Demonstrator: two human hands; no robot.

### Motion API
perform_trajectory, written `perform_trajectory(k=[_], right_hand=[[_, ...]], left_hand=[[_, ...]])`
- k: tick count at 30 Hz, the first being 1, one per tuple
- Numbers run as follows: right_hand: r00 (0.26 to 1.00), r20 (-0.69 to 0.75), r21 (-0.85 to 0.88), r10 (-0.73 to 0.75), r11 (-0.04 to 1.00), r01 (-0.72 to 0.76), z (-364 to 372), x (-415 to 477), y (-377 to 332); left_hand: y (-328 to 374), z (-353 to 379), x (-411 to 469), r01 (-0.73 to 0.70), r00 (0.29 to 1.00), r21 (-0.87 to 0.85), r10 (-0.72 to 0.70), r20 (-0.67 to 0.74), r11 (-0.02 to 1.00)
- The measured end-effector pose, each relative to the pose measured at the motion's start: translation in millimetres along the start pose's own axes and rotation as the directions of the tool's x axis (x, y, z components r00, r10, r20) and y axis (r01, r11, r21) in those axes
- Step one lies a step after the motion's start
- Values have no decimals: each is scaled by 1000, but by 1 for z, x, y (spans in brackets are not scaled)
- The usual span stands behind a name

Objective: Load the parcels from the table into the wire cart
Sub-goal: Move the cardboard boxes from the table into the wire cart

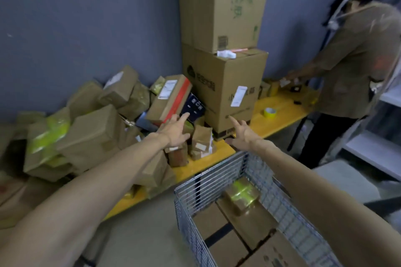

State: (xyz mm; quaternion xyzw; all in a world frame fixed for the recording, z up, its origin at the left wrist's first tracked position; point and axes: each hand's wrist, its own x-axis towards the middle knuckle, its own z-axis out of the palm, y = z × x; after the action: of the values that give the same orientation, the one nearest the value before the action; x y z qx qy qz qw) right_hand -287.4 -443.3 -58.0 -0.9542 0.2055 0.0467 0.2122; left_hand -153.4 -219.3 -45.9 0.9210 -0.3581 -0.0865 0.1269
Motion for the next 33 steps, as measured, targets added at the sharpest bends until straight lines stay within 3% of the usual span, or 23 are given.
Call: perform_trajectory(k=[7,15,26,33], right_hand=[[986,-38,-5,-159,987,159,5,57,-104],[986,-37,-17,-163,987,162,21,108,-169],[991,25,-54,-129,990,130,35,159,-174],[985,65,2,-161,987,161,39,221,-162]], left_hand=[[-91,-41,-4,120,992,15,-119,-39,993],[-160,-75,28,152,987,-75,-156,-42,985],[-188,-60,86,160,987,-89,-157,42,983],[-193,-44,135,273,961,-106,-266,79,956]])
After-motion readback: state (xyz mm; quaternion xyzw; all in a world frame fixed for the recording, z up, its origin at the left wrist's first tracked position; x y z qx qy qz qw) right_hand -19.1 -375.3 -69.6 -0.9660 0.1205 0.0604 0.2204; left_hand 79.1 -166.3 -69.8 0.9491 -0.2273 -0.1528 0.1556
